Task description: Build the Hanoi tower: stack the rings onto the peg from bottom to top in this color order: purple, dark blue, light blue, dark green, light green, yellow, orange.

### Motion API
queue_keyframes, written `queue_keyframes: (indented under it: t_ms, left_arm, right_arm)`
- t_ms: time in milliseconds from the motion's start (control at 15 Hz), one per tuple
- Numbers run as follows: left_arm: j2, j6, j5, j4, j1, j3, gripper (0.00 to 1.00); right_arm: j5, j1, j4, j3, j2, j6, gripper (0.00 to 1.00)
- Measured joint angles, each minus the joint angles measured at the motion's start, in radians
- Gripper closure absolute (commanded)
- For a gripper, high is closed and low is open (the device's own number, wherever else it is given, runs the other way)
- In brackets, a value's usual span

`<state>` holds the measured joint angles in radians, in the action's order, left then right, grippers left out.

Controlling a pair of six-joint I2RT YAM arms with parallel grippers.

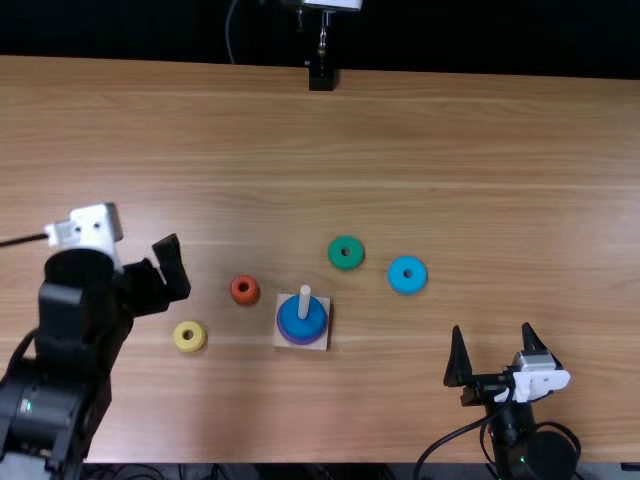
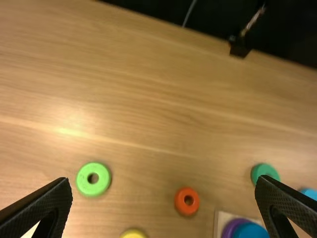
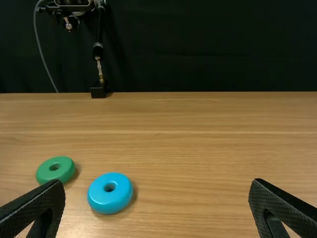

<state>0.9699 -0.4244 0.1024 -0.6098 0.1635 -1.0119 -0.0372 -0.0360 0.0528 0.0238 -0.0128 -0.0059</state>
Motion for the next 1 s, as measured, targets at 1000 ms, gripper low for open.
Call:
queue_keyframes:
  t_ms: [1000]
  left_arm:
    - [-0.892,0.185,-0.003,0.432,-0.054,0.941,0.0]
  right_arm:
    - [0.0,0.0,0.0,0.0,0.0,0.0,0.0]
